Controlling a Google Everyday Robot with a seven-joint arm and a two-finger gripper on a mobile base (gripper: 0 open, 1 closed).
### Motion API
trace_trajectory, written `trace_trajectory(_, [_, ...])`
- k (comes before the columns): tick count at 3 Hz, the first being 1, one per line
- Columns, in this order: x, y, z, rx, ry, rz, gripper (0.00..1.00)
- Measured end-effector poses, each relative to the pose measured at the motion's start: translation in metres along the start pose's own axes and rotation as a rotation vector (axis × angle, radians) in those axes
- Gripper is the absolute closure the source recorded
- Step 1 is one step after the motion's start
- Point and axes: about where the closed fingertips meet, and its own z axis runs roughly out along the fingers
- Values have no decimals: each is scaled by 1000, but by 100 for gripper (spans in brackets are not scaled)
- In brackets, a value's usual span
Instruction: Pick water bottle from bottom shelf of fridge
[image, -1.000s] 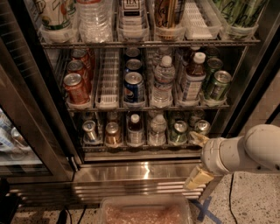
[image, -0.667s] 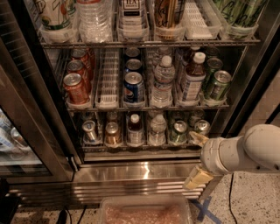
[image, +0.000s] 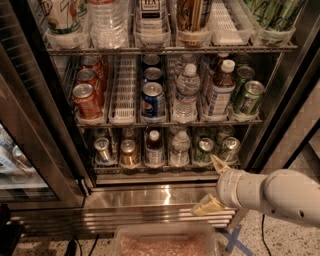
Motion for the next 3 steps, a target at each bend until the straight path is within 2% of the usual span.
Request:
trace_trajectory(1, [-10,-7,16,97,-107,65,0])
trace_trajectory(2, [-18,-13,24,162,-190,122,0])
trace_trajectory(3, [-21,-17,26,231,-249,212,0])
